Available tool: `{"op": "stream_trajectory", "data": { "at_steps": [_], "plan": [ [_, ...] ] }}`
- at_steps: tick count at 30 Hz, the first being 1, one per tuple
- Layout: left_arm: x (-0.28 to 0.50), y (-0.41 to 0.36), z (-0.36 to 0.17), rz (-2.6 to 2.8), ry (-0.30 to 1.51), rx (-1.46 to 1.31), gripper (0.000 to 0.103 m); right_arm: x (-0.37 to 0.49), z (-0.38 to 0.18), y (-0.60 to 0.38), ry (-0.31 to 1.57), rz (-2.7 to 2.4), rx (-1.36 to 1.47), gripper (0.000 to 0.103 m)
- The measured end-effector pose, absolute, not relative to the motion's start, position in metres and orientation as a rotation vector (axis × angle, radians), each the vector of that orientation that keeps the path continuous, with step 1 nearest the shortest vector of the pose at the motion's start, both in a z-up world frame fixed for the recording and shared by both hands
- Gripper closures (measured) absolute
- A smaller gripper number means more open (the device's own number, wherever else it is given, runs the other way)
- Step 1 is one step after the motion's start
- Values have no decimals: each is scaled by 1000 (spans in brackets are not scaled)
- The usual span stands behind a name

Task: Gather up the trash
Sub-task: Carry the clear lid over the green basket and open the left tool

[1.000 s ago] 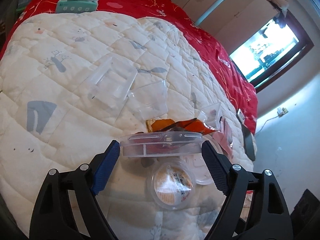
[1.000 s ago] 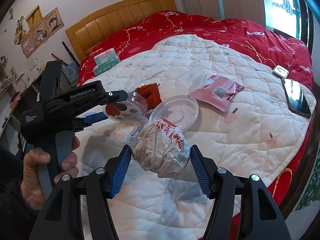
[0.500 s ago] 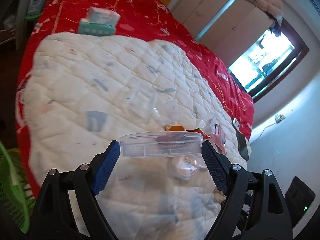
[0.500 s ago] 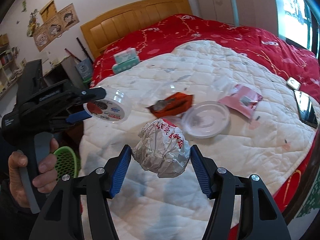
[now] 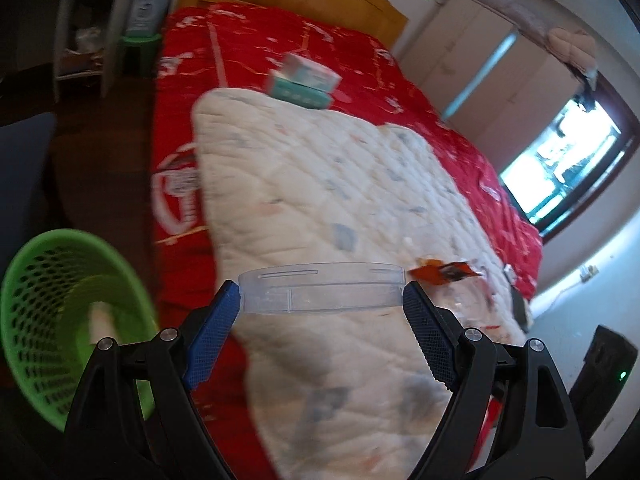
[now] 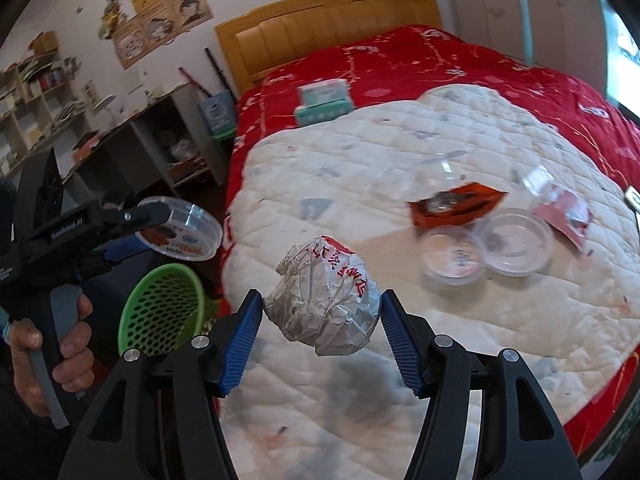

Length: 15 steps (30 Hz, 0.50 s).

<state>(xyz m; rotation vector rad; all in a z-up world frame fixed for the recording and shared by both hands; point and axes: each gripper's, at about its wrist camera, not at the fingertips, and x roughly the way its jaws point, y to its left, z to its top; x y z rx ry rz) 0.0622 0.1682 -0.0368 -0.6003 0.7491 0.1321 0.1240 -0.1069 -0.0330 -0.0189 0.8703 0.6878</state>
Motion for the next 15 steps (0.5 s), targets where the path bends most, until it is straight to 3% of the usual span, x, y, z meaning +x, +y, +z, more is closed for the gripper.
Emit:
{"op": "stream_trajectory", "data": {
  "at_steps": [15],
  "plan": [
    [-31,257,-84,392,810,-670,21,93,-37,-30,892,839,-98,44]
  ]
}}
